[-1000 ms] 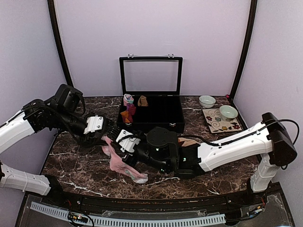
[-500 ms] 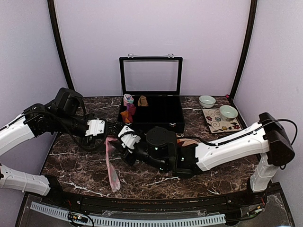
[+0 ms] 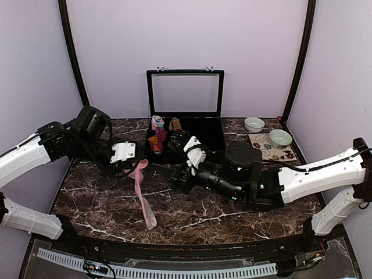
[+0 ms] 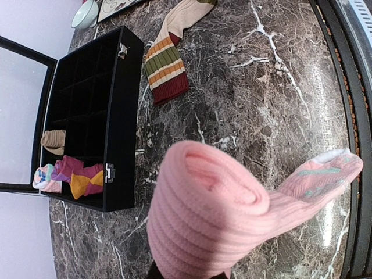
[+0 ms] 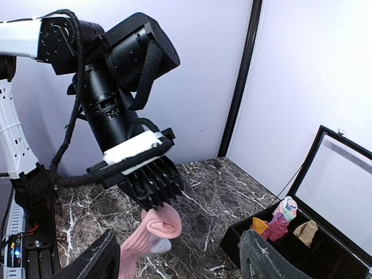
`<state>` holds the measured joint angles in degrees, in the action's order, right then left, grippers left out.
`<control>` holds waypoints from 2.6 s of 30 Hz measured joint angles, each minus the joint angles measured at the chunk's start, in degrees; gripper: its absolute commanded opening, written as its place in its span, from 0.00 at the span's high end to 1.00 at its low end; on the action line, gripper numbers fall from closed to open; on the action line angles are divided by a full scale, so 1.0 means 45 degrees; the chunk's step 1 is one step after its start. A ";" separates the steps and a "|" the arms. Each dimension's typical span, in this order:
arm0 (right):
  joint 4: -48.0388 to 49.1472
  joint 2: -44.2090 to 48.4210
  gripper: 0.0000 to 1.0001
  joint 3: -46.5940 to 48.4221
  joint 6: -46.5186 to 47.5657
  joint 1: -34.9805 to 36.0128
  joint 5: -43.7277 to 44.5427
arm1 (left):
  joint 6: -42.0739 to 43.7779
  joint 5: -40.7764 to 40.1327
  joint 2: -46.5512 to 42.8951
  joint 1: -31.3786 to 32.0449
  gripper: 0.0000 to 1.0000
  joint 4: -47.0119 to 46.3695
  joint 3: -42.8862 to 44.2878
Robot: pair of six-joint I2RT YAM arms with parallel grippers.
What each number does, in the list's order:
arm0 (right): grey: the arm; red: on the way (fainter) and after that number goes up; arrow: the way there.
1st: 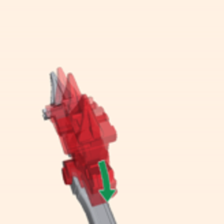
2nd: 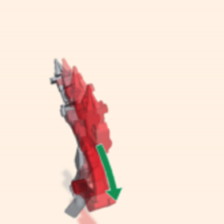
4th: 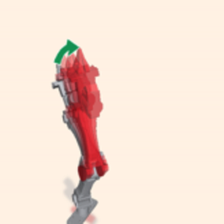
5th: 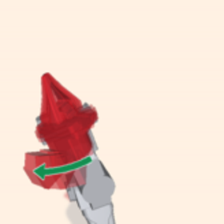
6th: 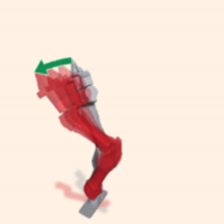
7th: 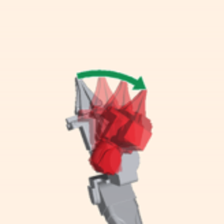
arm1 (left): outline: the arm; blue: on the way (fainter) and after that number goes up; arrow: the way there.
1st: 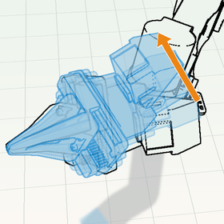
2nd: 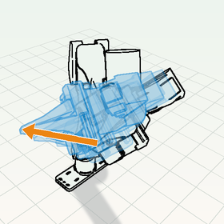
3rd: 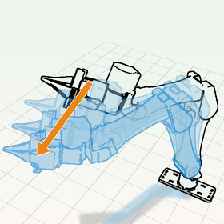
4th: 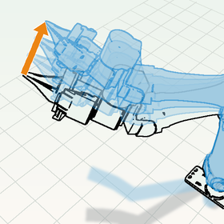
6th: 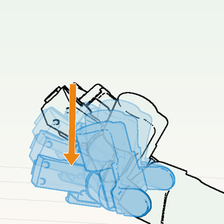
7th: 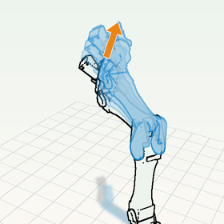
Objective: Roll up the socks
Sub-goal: Roll the sock.
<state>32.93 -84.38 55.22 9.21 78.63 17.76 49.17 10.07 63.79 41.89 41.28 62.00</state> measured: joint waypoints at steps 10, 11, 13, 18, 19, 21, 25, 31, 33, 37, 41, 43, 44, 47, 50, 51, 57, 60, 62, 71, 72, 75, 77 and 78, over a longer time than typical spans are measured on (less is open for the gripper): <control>-0.0214 -0.2710 0.26 0.1637 -0.0253 0.0282 -0.0442 | -0.0423 0.0563 0.0593 -0.0029 1.00 0.0831 0.0806; -0.0272 -0.2939 0.26 0.1773 -0.0180 0.0301 -0.0379 | -0.0423 0.0719 0.0593 -0.0029 1.00 0.0947 0.0869; -0.0437 -0.3259 0.25 0.2045 0.0044 0.0325 -0.0219 | -0.0413 0.1054 0.0597 -0.0034 1.00 0.1273 0.1005; -0.0559 -0.3672 0.24 0.2856 0.0500 0.0359 0.0335 | -0.0408 0.1530 0.0661 -0.0034 1.00 0.1880 0.1030; -0.0563 -0.3740 0.24 0.3031 0.0578 0.0359 0.0559 | -0.0403 0.1579 0.0680 -0.0034 1.00 0.1957 0.1030; -0.0563 -0.3818 0.24 0.3206 0.0733 0.0359 0.0860 | -0.0389 0.1666 0.0680 -0.0034 1.00 0.2050 0.1030; -0.0729 -0.3895 0.27 0.3249 0.1112 0.0359 0.1190 | -0.0306 0.1923 0.0685 -0.0034 1.00 0.2322 0.1030; -0.0782 -0.3716 0.40 0.2429 0.1749 0.0359 0.0374 | -0.0160 0.2472 0.0913 -0.0034 1.00 0.2973 0.1399; -0.0947 -0.3589 0.47 0.2181 0.1870 0.0355 0.0155 | -0.0073 0.2642 0.0971 -0.0034 1.00 0.3128 0.1457; -0.1535 -0.3347 0.54 0.2103 0.2089 0.0321 -0.0233 | 0.0044 0.2900 0.1151 -0.0034 1.00 0.3507 0.1651; -0.1953 -0.3274 0.51 0.2171 0.2191 0.0321 -0.0175 | 0.0151 0.3011 0.1360 -0.0034 1.00 0.3716 0.1875; -0.2210 -0.3274 0.48 0.2312 0.2186 0.0321 -0.0024 | 0.0185 0.3050 0.1418 -0.0039 1.00 0.3803 0.1875; -0.2288 -0.3274 0.46 0.2385 0.2200 0.0321 0.0068 | 0.0219 0.3089 0.1433 -0.0039 1.00 0.3852 0.1875; -0.2414 -0.3327 0.45 0.2599 0.2225 0.0321 0.0403 | 0.0306 0.3245 0.1438 -0.0058 1.00 0.3978 0.1885; -0.2521 -0.3429 0.49 0.2764 0.2293 0.0325 0.0656 | 0.0393 0.3293 0.1438 -0.0102 1.00 0.4187 0.1885; -0.2555 -0.3439 0.54 0.2778 0.2336 0.0325 0.0656 | 0.0418 0.3308 0.1443 -0.0112 1.00 0.4240 0.1885; -0.2710 -0.3439 0.85 0.2778 0.2584 0.0325 -0.0121 | 0.0529 0.3395 0.1501 -0.0112 1.00 0.4571 0.1957; -0.2710 -0.3434 0.89 0.2744 0.2681 0.0325 -0.0525 | 0.0607 0.3434 0.1501 -0.0117 1.00 0.4828 0.1982; -0.2710 -0.3424 0.96 0.2701 0.2744 0.0325 -0.0719 | 0.0651 0.3483 0.1501 -0.0117 1.00 0.4998 0.1982; -0.2555 -0.3410 0.07 0.2628 0.2171 0.0350 -0.1073 | 0.0772 0.3657 0.1710 -0.0112 1.00 0.5547 0.2268; -0.2361 -0.3410 0.01 0.2584 0.2098 0.0350 -0.1073 | 0.0801 0.3687 0.1729 -0.0112 1.00 0.5557 0.2312; -0.1647 -0.3337 0.00 0.2200 0.1671 0.0345 -0.1078 | 0.0850 0.3774 0.1768 -0.0107 1.00 0.5591 0.2385; -0.1418 -0.3279 0.01 0.1996 0.1496 0.0345 -0.1273 | 0.0860 0.3798 0.1807 -0.0107 1.00 0.5595 0.2409; -0.1355 -0.3264 0.01 0.1962 0.1428 0.0345 -0.1384 | 0.0860 0.3798 0.1826 -0.0107 1.00 0.5591 0.2409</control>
<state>26.83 -99.07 64.05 15.64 80.18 11.53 53.04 27.16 72.01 41.41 66.43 72.84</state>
